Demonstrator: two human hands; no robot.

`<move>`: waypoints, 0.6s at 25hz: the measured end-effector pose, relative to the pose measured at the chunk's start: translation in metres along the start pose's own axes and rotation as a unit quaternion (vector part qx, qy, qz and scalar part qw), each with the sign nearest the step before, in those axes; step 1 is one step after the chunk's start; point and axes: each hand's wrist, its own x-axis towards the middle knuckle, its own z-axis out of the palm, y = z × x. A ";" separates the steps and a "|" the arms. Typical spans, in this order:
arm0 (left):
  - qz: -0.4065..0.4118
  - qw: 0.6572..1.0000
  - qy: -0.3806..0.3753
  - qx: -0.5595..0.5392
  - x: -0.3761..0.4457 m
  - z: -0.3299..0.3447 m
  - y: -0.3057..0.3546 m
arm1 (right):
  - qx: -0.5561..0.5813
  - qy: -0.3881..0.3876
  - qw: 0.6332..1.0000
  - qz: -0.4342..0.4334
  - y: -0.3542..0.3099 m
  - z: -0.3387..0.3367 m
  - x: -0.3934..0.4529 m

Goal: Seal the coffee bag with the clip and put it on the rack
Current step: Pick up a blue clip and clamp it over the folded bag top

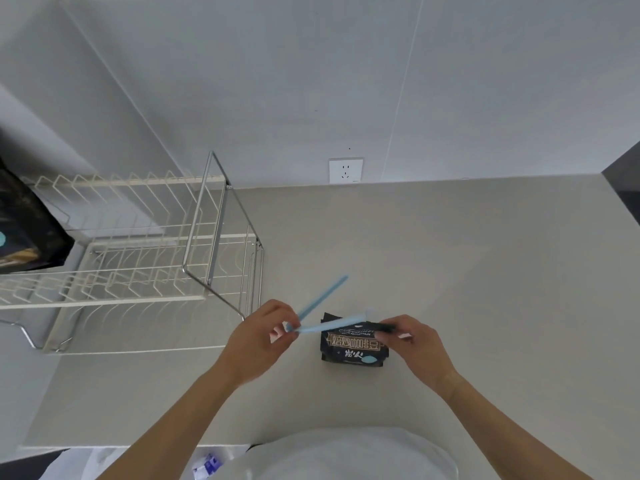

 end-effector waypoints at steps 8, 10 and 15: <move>0.021 1.000 0.005 0.000 0.004 0.020 0.006 | 0.026 0.024 0.999 0.004 0.008 0.004 -0.004; -0.012 0.998 0.027 -0.053 0.007 0.024 0.011 | 0.036 0.031 0.999 0.015 0.011 0.005 -0.004; -0.072 0.993 0.025 -0.091 0.012 0.027 0.013 | 0.033 0.031 0.999 0.019 0.012 0.006 -0.004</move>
